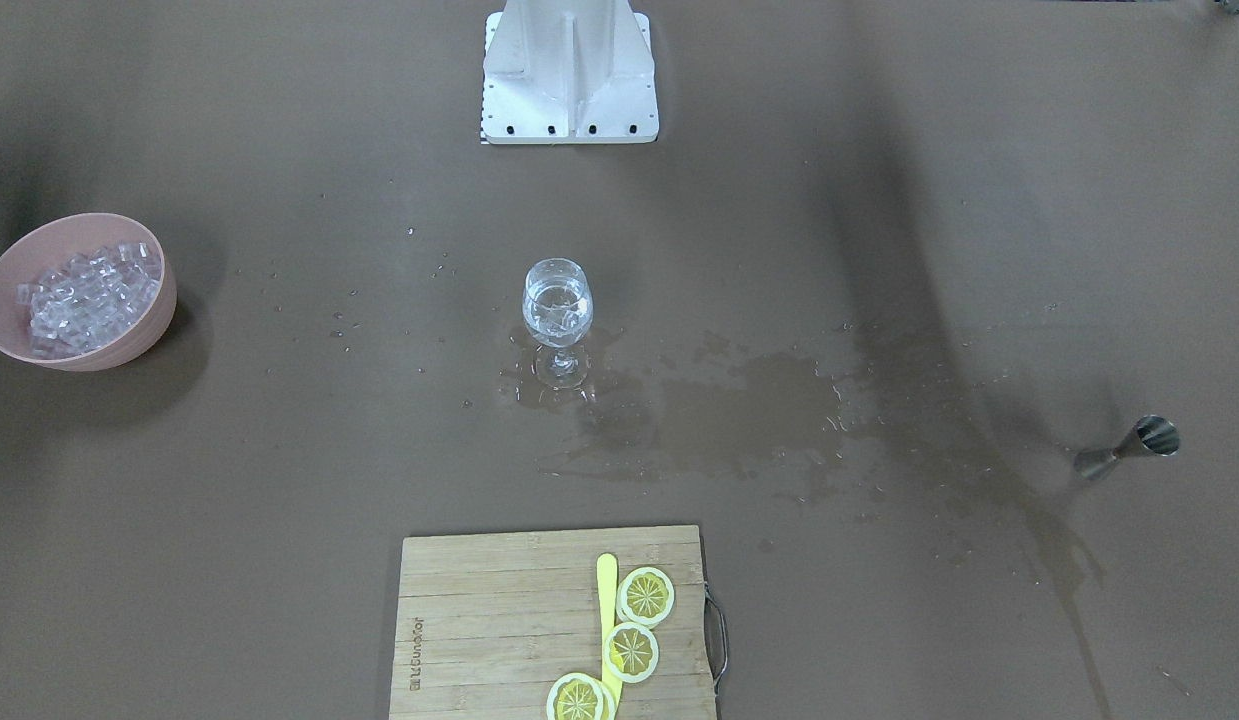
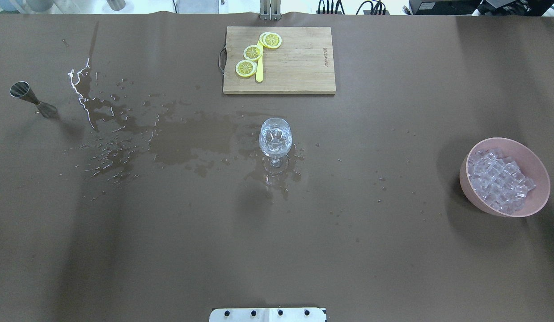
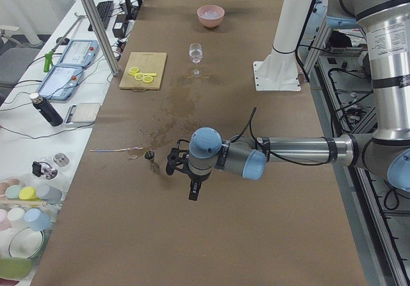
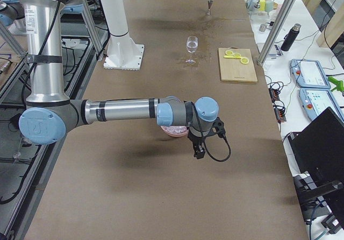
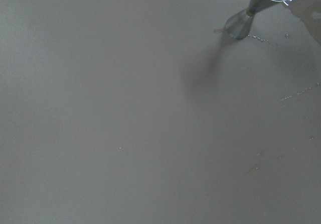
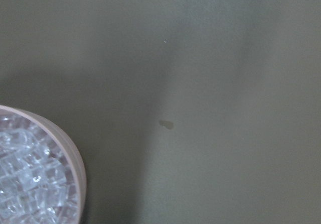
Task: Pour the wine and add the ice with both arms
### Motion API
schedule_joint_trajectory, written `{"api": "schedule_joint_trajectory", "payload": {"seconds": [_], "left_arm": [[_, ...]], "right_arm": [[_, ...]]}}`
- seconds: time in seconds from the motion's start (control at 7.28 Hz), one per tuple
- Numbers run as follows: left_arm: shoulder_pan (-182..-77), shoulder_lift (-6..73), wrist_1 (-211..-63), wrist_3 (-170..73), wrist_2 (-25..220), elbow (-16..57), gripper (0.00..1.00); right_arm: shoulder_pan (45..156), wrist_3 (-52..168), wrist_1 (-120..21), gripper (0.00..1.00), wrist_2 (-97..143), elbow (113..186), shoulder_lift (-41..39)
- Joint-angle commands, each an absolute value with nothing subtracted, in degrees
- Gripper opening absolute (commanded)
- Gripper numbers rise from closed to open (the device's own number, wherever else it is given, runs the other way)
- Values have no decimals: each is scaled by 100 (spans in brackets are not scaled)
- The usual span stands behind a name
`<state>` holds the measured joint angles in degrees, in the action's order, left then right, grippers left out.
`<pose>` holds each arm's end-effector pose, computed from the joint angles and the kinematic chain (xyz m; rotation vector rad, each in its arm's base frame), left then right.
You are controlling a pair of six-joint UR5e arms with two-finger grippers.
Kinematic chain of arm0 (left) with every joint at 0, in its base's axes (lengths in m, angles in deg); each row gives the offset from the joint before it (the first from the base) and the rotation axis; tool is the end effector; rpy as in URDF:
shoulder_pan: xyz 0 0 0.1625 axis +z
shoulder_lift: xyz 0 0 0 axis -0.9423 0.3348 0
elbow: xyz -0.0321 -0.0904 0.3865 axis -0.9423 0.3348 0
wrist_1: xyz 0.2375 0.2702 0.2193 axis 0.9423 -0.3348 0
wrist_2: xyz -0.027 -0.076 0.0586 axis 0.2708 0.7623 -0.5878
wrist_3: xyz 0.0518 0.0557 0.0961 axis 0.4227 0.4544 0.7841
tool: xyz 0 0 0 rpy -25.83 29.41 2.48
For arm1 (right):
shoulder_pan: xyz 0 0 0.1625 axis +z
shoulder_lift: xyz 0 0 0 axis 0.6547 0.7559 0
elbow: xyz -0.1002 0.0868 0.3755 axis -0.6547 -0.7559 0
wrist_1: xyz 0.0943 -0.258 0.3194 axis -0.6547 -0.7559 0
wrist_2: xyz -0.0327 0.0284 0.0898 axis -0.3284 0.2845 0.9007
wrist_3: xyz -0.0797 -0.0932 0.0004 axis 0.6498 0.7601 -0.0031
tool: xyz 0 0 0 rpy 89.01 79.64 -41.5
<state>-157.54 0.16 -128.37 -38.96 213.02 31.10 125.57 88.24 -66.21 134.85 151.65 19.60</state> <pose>-0.0219 -0.4246 0.6166 0.1972 0.8360 0.0719 -0.0004 -0.5012 0.6087 0.0838 -0.7896 -0.3245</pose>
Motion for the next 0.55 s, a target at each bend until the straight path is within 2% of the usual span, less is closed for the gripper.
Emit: {"api": "schedule_joint_trajectory", "payload": {"seconds": [0.0, 0.41], "left_arm": [[-15754, 154, -12830, -4104, 21224, 3103, 99], [-15754, 286, -12812, -4114, 21216, 3121, 99]], "right_arm": [[12554, 8814, -6629, 100, 13433, 15114, 1928], [12554, 8805, -6621, 100, 13441, 14981, 1866]]}}
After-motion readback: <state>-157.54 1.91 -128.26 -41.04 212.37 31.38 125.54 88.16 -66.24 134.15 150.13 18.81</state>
